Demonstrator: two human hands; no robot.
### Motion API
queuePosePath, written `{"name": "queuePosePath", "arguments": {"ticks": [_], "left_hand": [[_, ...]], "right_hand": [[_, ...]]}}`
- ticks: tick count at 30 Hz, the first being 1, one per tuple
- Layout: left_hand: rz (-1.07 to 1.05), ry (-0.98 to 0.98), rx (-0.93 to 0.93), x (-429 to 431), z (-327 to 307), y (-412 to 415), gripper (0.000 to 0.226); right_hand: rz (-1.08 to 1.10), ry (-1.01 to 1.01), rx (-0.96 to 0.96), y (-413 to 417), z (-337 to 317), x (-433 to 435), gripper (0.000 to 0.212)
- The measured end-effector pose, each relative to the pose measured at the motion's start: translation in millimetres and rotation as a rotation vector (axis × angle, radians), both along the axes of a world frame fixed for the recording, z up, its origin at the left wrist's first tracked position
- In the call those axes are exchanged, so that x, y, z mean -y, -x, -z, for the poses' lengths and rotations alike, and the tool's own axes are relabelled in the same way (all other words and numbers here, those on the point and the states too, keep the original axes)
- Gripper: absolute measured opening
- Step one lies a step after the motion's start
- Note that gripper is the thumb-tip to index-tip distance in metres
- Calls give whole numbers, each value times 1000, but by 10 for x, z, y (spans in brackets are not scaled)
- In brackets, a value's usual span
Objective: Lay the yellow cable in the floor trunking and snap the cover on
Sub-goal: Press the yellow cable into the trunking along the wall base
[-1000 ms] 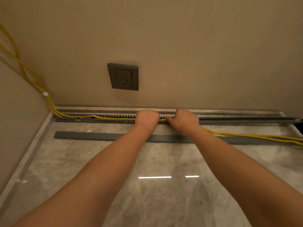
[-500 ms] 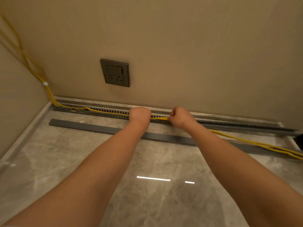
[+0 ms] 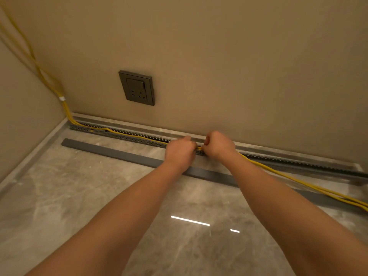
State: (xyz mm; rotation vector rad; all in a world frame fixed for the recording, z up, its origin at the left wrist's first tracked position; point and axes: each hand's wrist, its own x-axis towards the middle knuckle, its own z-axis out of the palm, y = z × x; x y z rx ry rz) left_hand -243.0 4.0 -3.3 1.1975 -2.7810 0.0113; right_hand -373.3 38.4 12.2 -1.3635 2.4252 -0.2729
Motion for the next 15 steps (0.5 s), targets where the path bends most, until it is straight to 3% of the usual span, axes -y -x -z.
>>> {"name": "queuePosePath", "arguments": {"ticks": [4,15], "left_hand": [[-69,-24,-19,-45,67,100,26],[-3,56,217,-24,-56,277,21]], "right_hand": [[-5,4,45,55,4,-9,13],[-35,24,2,197,-85,-115,18]]}}
